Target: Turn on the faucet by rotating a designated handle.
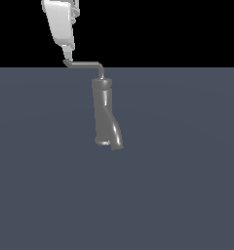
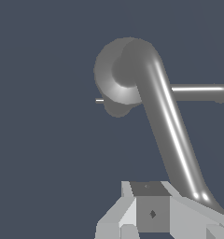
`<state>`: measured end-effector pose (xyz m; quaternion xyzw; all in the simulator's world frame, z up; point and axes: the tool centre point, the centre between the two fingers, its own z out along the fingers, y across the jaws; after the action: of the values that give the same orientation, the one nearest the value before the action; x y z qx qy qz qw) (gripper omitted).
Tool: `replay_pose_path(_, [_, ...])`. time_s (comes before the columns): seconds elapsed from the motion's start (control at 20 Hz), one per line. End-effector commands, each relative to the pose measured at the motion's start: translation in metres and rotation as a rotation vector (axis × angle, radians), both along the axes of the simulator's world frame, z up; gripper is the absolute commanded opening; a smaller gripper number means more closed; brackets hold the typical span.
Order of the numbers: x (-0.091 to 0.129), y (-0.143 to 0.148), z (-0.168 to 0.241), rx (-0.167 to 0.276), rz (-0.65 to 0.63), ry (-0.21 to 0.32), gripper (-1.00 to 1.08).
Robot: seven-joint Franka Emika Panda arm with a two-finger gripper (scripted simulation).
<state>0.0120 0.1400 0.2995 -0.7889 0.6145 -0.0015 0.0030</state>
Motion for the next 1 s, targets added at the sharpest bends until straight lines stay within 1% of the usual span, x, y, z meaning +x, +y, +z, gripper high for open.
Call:
replay_pose_path(0.0, [-0.011,-0.001,0.000,-0.003,0.001,0.006,-1.00])
replay_pose_path(0.25, [-0.026,-0.004,0.000,-0.003,0.001,0.006,-1.00])
replay_pose_path(0.3, [-0.026,-0.004,0.000,-0.003,0.001,0.006,-1.00])
replay_pose_path(0.35, [-0.021,-0.001,0.000,-0.002,0.005,0.001,-1.00])
replay_pose_path(0.95, [-0.050,-0.040,0.000,-0.002,0.002,0.004,-1.00])
